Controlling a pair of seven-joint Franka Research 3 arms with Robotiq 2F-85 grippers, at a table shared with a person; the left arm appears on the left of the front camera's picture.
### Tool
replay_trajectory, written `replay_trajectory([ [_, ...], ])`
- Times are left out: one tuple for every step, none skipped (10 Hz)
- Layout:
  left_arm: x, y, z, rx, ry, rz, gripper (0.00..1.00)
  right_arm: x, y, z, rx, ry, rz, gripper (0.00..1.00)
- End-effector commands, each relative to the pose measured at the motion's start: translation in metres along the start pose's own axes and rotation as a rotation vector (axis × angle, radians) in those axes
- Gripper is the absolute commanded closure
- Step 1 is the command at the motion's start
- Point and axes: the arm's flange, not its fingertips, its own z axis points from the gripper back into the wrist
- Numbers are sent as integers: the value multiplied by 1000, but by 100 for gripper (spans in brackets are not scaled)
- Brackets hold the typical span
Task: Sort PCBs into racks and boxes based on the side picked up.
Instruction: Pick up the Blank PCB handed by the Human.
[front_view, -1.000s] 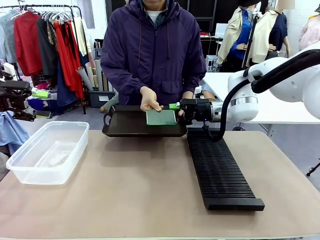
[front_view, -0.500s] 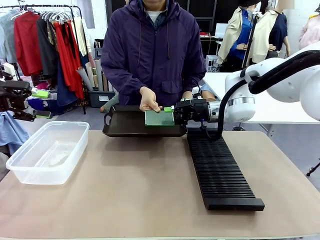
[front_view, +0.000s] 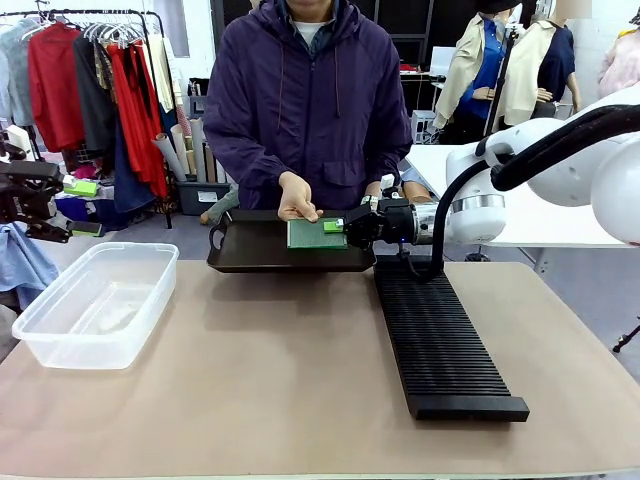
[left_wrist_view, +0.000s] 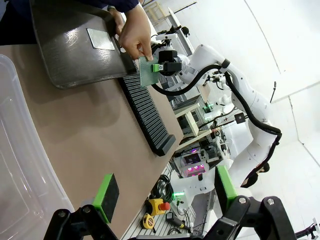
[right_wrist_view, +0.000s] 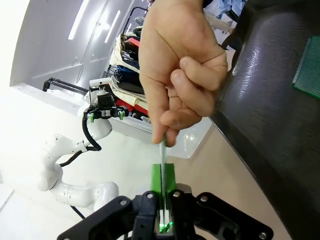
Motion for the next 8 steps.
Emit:
replay_trajectory([
  [0,-1,1,0,-1,8,0,12,2,-6,6,25,-24,100],
  [0,-1,1,0,-1,8,0,12,2,-6,9,27,-26,100],
  [0,-1,1,0,-1,8,0,12,2,-6,16,37,-29,100],
  [0,-1,1,0,-1,8,0,10,3,-7,33,83,-20,100],
  [0,-1,1,0,-1,8,0,2,0,-2,6,7,-11,100],
  [0,-1,1,0,-1,8,0,2,0,-2,6,7,-11,100],
  [0,-1,1,0,-1,8,0,2,0,-2,6,7,-11,100],
  [0,-1,1,0,-1,8,0,2,0,-2,6,7,-11,100],
])
